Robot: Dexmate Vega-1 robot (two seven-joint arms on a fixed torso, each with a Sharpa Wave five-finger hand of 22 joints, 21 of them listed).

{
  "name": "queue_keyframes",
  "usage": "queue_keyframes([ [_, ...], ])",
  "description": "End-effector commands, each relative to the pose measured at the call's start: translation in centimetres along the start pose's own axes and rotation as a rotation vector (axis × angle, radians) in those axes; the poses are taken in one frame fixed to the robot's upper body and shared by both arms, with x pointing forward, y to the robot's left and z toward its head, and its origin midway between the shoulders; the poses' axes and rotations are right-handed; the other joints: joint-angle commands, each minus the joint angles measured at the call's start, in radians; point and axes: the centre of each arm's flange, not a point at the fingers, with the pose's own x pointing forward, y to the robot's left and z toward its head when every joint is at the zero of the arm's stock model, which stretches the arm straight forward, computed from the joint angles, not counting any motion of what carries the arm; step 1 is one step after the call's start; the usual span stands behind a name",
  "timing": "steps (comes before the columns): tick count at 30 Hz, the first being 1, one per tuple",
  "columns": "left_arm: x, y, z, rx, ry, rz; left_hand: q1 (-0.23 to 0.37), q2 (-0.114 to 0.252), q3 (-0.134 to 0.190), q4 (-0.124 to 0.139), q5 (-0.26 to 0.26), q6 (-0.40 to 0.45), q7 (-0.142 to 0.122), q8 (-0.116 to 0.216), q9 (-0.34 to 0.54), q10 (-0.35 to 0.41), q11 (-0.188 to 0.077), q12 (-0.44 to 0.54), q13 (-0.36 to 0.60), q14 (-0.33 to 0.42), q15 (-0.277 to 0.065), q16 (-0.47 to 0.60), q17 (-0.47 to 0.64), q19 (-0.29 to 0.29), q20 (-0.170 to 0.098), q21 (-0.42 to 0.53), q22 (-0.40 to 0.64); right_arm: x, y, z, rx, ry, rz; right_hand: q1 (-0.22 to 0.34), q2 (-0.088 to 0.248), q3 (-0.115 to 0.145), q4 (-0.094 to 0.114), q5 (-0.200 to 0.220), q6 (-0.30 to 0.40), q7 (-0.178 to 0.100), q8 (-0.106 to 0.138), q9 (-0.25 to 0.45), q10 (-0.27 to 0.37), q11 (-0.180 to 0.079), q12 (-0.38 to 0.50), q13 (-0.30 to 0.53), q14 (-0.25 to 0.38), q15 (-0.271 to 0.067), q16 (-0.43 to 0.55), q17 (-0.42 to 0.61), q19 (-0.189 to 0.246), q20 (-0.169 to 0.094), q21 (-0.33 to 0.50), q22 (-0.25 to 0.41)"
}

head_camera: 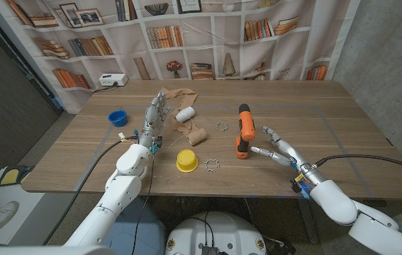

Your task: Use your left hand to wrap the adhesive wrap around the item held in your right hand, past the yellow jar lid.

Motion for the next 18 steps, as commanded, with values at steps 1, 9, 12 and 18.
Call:
queue_keyframes([
  [1,0.17,0.28,-0.13,0.0,0.005,0.002,0.001,0.007,0.004,-0.005,-0.003,0.0,0.0,0.002,0.002,-0.001,0.0,0.002,0.002,-0.004,0.007,0.004,0.003,-0.004,-0.001,0.0,0.002,0.78,0.36,-0.02,-0.02,0.004,0.005,0.013,0.003,-0.003,-0.001,0.005,0.005,0.0,0.005,0.006,0.007,0.001,0.009,0.004,-0.01,-0.008,0.002,0.003,-0.001,-0.002,-0.002,0.002],
  [9,0.37,0.28,-0.41,-0.003,0.01,0.0,0.0,0.007,0.005,-0.005,-0.003,0.0,0.0,0.002,0.002,-0.001,-0.001,0.002,0.002,-0.003,0.007,0.005,0.003,-0.003,0.0,0.0,0.002,1.07,0.48,-0.05,-0.037,0.011,0.005,0.019,0.005,-0.004,-0.001,0.007,0.011,0.001,0.008,0.007,-0.002,0.016,0.006,0.007,-0.006,0.0,0.004,0.003,0.002,-0.003,-0.002,0.002],
  [12,0.46,0.17,-0.48,-0.005,0.012,-0.001,0.0,0.007,0.005,-0.004,-0.003,0.0,0.001,0.002,0.002,0.0,0.0,0.002,0.002,-0.002,0.007,0.005,0.003,-0.003,0.0,0.0,0.002,1.18,0.55,-0.1,-0.034,0.009,0.008,0.021,0.006,-0.004,0.0,0.008,0.015,0.001,0.01,0.008,-0.004,0.016,0.005,0.008,-0.005,0.002,0.004,0.003,0.003,-0.003,-0.002,0.002],
  [18,0.54,-0.15,-0.77,-0.009,0.017,-0.008,0.0,0.007,0.005,-0.004,-0.003,0.0,0.001,0.002,0.002,0.0,0.0,0.002,0.002,-0.003,0.006,0.005,0.003,-0.003,0.0,0.0,0.002,1.4,0.71,-0.09,-0.037,0.006,0.011,0.023,0.006,-0.005,0.0,0.008,0.015,0.0,0.01,0.008,-0.005,0.015,0.005,0.009,-0.005,0.002,0.003,0.003,0.003,-0.003,-0.002,0.002],
])
